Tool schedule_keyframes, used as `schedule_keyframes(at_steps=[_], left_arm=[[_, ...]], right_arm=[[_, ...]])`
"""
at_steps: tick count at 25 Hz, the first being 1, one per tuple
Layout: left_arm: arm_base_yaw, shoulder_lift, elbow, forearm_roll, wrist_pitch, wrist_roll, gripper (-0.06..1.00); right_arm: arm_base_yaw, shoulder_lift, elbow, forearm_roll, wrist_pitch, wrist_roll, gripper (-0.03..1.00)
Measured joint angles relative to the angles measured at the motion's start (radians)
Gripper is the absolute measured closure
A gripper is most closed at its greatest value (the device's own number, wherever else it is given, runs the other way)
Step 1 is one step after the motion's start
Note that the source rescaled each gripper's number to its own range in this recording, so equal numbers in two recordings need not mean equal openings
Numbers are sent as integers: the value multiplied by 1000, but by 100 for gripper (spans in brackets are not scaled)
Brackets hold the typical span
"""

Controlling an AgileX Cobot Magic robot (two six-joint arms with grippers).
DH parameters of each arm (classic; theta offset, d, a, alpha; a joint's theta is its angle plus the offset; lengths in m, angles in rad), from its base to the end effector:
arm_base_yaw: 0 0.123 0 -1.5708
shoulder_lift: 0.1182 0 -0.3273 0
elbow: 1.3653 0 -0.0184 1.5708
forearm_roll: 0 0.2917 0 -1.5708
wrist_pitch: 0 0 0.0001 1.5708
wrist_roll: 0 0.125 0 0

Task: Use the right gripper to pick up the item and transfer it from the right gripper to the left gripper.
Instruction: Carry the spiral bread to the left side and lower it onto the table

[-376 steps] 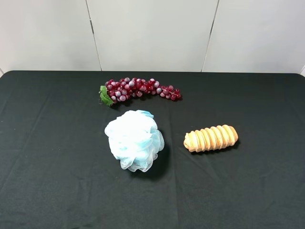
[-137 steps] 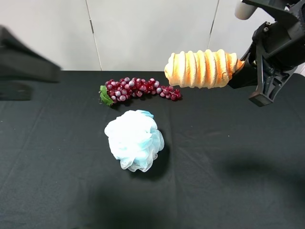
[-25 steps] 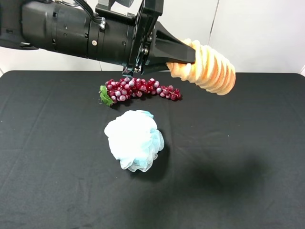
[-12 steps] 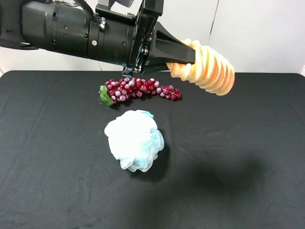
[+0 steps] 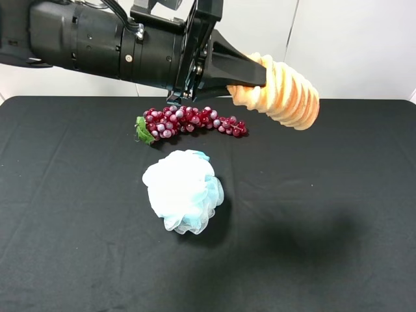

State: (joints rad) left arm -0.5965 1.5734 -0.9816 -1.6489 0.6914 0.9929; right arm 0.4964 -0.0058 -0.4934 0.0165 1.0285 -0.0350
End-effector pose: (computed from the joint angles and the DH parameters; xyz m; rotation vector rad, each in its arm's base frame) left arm 0.2788 -0.2854 0.2820 0.4058 2.1991 -1.4522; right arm 0.0172 0.0113 0.2829 -0.5326 1.9554 0.3126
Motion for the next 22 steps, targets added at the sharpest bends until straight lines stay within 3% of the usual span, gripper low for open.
schedule_keyframes(at_steps=[2, 6, 10, 22], left_arm=[[0, 0, 0, 0, -4, 1, 94], [0, 0, 0, 0, -4, 1, 94], [0, 0, 0, 0, -4, 0, 94], [9, 0, -75, 12, -43, -28, 94]], right_arm=[[-15, 0, 0, 0, -1, 0, -3], [-149, 0, 0, 0, -1, 0, -3], [-225, 0, 0, 0, -2, 0, -3], [-243, 0, 0, 0, -2, 0, -3]])
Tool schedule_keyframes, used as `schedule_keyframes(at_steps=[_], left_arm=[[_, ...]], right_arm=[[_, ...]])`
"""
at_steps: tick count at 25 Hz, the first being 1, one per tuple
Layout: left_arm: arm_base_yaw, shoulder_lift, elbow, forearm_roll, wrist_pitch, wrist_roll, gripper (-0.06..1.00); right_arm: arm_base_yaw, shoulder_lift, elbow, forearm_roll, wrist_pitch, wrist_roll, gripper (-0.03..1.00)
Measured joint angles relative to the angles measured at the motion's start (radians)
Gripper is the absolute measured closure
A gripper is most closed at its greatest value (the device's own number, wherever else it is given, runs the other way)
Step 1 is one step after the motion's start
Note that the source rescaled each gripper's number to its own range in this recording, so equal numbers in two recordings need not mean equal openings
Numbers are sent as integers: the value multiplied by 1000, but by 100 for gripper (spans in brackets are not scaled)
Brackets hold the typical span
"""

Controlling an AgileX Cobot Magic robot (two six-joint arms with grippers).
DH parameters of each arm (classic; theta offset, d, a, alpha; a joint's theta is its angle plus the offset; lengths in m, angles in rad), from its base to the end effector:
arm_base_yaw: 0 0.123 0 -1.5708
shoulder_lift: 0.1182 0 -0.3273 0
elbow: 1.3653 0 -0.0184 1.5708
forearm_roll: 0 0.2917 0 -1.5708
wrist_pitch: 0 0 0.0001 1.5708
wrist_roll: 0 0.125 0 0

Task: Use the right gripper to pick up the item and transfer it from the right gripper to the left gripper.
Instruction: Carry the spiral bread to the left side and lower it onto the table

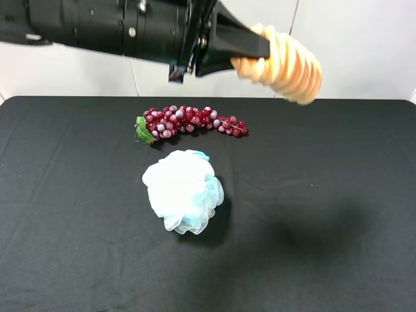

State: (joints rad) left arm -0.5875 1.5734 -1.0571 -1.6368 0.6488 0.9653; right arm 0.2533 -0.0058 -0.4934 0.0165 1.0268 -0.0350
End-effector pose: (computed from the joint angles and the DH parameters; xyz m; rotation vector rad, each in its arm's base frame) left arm 0.2952 -0.2873 0.3064 0.3737 2.1354 -1.4231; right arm 0.0195 0.0069 0.2831 -0.2898 1.9936 0.1587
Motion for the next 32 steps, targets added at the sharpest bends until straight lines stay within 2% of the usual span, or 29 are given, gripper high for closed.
schedule_keyframes(at_steps=[3, 6, 11, 16, 24, 29, 32], left_arm=[[24, 0, -39, 73, -22, -52, 94], [54, 0, -73, 216, -46, -148, 94], [96, 0, -128, 517, -77, -318, 94], [98, 0, -135, 850, -119, -470, 94], [102, 0, -135, 1278, -195, -727, 94], [147, -18, -128, 1493, -190, -900, 94], [194, -65, -86, 1560, -191, -942, 94]], right_arm=[[0, 0, 0, 0, 0, 0, -3], [0, 0, 0, 0, 0, 0, -3], [0, 0, 0, 0, 0, 0, -3], [0, 0, 0, 0, 0, 0, -3], [0, 0, 0, 0, 0, 0, -3], [0, 0, 0, -1, 0, 0, -3], [0, 0, 0, -1, 0, 0, -3]])
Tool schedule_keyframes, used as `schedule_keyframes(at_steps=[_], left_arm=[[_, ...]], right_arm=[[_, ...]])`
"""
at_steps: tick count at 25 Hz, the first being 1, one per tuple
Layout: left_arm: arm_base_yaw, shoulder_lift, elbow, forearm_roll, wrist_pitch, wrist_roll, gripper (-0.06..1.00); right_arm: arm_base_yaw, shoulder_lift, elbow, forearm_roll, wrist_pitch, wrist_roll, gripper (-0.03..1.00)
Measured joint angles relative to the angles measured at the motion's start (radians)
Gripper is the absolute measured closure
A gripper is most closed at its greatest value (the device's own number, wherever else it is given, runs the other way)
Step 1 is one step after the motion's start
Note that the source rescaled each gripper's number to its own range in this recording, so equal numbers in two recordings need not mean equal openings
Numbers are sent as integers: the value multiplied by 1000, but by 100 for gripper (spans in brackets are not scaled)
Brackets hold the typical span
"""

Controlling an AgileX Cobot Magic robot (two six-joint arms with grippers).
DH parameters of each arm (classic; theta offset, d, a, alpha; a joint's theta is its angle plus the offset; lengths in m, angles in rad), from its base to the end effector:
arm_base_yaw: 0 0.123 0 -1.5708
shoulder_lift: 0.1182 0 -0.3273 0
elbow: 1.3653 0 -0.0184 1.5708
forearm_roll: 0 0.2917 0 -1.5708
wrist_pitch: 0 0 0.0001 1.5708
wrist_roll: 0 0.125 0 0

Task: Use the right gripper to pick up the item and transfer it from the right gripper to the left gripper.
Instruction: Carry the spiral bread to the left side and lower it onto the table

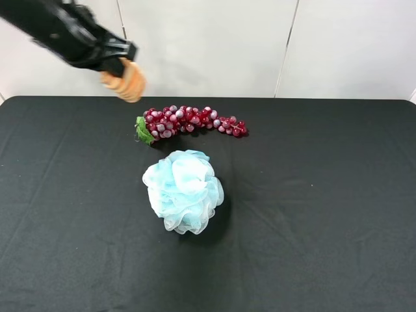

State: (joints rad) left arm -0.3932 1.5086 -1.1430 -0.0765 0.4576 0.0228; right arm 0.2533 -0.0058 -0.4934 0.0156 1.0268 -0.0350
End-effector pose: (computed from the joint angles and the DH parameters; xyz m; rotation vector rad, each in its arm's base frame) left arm 0.3646 -0.1558 0.3035 0.4179 2.2815 -0.2626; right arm 0.0195 0.0068 0.2831 -0.2898 1.9936 0.1577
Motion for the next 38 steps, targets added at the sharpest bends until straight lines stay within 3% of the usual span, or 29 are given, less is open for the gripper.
schedule_keyframes(at_steps=[4, 8, 9, 13, 22, 28, 36, 38], left_arm=[[52, -85, 120, 29, -44, -10, 94], [65, -178, 301, 30, -204, -11, 94], [65, -213, 394, 27, -301, -12, 94], [65, -242, 573, 22, -447, -51, 94], [65, -245, 787, 19, -695, -96, 94], [65, -245, 835, 18, -779, -97, 94], [65, -245, 838, 18, -796, -100, 94], [65, -245, 838, 18, -780, -100, 90]], right_arm=[[0, 0, 0, 0, 0, 0, -3], [0, 0, 0, 0, 0, 0, -3], [0, 0, 0, 0, 0, 0, -3], [0, 0, 0, 0, 0, 0, -3], [0, 0, 0, 0, 0, 0, -3], [0, 0, 0, 0, 0, 0, -3], [0, 0, 0, 0, 0, 0, -3], [0, 0, 0, 0, 0, 0, -3]])
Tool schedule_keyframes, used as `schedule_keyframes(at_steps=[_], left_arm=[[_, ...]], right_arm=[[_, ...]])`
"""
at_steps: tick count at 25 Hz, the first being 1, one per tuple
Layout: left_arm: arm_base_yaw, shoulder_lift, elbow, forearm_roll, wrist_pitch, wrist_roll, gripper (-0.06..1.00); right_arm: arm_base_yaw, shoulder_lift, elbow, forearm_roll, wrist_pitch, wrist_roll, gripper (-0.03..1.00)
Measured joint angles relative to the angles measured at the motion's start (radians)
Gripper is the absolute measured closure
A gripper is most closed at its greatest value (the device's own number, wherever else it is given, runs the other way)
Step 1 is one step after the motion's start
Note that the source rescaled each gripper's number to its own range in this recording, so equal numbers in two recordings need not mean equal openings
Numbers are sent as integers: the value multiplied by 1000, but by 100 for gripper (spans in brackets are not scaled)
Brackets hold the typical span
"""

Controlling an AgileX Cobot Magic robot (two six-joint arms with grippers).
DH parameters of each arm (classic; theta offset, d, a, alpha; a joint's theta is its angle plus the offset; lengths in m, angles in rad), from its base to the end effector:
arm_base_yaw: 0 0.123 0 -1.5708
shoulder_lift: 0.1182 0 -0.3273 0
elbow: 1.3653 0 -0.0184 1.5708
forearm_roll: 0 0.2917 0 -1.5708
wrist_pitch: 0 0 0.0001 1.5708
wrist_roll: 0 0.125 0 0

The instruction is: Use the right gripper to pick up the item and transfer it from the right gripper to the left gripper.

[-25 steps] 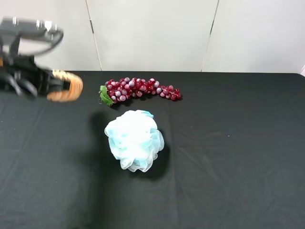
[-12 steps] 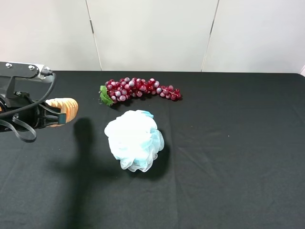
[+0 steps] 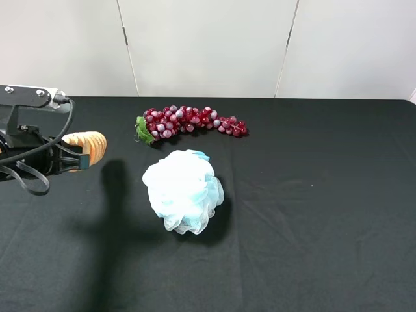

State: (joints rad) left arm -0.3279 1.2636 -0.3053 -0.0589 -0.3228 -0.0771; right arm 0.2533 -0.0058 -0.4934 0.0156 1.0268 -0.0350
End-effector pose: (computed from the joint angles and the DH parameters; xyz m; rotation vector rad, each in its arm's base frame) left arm 0.2346 -0.0774 0.1679 0.1962 2.1208 -0.2534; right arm 0.0195 0.0068 0.2831 -0.2898 1.9936 0.1577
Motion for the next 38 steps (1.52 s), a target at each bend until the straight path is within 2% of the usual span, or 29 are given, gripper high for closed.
schedule_keyframes(at_steps=[1, 3, 4, 5, 7, 9, 13, 25, 31, 38], left_arm=[[0, 0, 0, 0, 11, 0, 84], [0, 0, 0, 0, 36, 0, 59], [0, 0, 0, 0, 46, 0, 38], [0, 0, 0, 0, 53, 0, 24], [0, 0, 0, 0, 64, -1, 6], [0, 0, 0, 0, 66, -1, -1], [0, 0, 0, 0, 69, -1, -5], [0, 0, -4, 0, 86, -1, -6], [0, 1, -88, 0, 239, -2, -6], [0, 3, -304, 0, 573, -2, -6]], right_arm=[[0, 0, 0, 0, 0, 0, -3], [0, 0, 0, 0, 0, 0, -3], [0, 0, 0, 0, 0, 0, -3], [0, 0, 0, 0, 0, 0, -3], [0, 0, 0, 0, 0, 0, -3], [0, 0, 0, 0, 0, 0, -3], [0, 0, 0, 0, 0, 0, -3], [0, 0, 0, 0, 0, 0, -3], [0, 0, 0, 0, 0, 0, -3], [0, 0, 0, 0, 0, 0, -3]])
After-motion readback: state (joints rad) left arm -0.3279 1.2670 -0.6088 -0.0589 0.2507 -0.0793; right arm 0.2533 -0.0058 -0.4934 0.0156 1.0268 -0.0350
